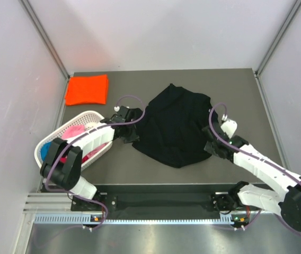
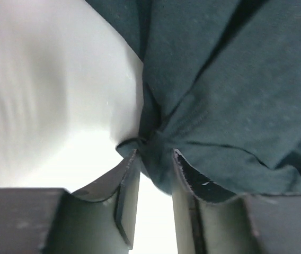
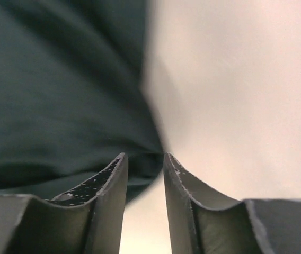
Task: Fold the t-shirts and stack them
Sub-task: Flatten the tshirt out
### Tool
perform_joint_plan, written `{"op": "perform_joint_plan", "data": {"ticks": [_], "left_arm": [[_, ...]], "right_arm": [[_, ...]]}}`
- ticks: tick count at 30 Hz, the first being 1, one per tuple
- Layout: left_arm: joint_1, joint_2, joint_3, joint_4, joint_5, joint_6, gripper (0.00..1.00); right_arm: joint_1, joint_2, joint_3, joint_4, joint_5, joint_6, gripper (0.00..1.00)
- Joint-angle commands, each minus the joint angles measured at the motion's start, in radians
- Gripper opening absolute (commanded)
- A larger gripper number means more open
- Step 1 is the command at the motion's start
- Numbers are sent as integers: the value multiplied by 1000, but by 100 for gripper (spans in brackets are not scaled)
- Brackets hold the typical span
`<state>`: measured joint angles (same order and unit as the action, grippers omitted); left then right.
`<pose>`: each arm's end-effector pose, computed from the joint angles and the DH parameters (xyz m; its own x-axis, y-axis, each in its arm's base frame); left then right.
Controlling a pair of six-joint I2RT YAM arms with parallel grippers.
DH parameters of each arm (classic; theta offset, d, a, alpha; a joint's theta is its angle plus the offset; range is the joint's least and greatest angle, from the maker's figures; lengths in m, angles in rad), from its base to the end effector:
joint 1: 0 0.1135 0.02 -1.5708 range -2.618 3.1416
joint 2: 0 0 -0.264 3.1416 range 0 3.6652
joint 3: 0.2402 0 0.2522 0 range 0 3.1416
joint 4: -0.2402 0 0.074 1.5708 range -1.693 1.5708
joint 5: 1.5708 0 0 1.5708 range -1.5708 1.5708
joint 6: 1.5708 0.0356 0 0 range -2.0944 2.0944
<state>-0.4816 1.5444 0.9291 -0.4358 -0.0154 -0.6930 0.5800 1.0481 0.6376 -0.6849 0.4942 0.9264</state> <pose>0.2680 -0.1395 0.1899 -0.8834 -0.2591 -0.3906 -0.1403 0.9413 -0.3070 0.1640 0.0872 0.2058 -0.6873 0.3911 -0.6121 0.4138 0.9034 0.1126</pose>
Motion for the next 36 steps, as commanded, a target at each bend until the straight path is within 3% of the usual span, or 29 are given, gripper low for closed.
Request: {"op": "perform_joint_plan", "data": {"ticks": [1,10,14,18,30,36], "left_arm": [[-5,-93,42,-43,0,21,36],[-5,-179,77,-58,40,23,38],[-5,-211,42,-58,28,27,38],[-5,-233,4,-41,43,16,38],[-3,-247,-26,-24,42,24,38],[-5,-241,-30,-17,48,13,38]], "right_arm": [[-6,50,201,-16,-12,-83,35],[26,366,500,68,-60,-136,39],[76,483,557,189,-83,-266,33],[99,605,613,124,-109,-294,29],[150,570,418,172,-168,-371,32],[130,663,571,151,-62,-388,32]]}}
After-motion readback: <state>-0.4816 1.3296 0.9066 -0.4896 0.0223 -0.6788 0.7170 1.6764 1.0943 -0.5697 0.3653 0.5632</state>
